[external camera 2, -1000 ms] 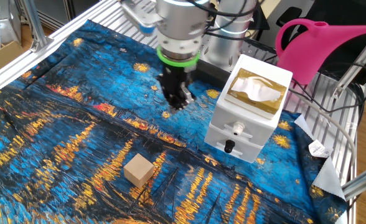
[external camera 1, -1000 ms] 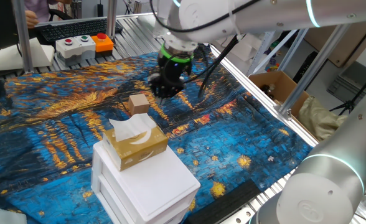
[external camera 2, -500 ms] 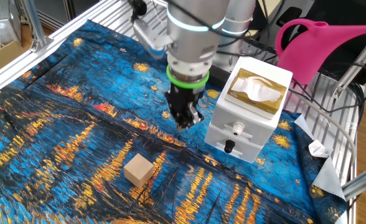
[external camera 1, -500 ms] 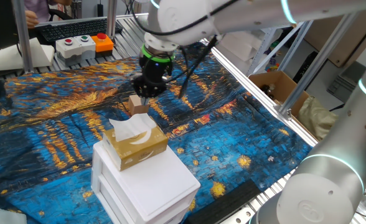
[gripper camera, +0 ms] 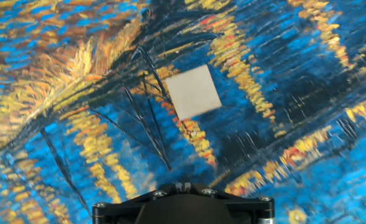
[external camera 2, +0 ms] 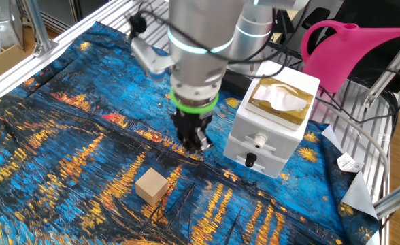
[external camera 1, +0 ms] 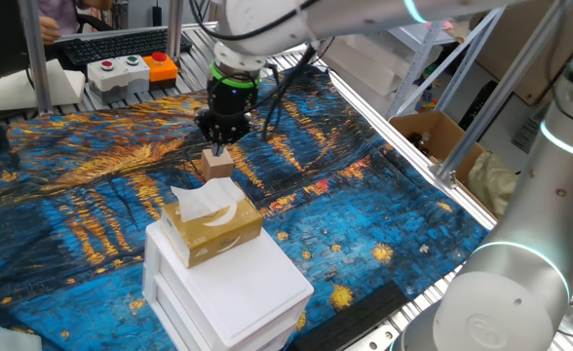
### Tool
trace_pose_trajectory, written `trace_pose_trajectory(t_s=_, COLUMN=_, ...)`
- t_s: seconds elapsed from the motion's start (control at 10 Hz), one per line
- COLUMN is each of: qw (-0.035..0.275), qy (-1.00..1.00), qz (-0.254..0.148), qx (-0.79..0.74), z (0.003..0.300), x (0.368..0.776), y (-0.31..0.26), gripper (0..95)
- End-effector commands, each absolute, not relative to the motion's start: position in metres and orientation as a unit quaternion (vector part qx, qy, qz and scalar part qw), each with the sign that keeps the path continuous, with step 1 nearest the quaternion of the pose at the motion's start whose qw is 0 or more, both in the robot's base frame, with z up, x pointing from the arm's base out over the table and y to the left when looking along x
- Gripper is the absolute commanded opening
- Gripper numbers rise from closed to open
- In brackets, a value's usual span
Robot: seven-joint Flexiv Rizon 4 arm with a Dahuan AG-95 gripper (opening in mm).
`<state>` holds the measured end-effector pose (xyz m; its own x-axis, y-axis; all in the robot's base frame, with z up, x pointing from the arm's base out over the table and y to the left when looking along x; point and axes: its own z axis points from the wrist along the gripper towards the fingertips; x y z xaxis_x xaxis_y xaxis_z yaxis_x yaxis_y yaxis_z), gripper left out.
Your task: Approach and touch the side of the small block
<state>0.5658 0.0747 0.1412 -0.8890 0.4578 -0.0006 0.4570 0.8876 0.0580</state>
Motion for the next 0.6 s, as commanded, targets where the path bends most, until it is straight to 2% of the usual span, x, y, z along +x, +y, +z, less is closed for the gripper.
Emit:
trace_pose_trajectory(t_s=0.1, qw=0.007, qy=0.971, qz=0.027, qx=0.238, z=0.1365, x=0.5700, y=0.0743, gripper=0.0)
trace_pose_trajectory(t_s=0.6, qw=0.000, qy=0.970, qz=0.030, qx=0.241, z=0.1337, x=0.5760, y=0.0738, gripper=0.0)
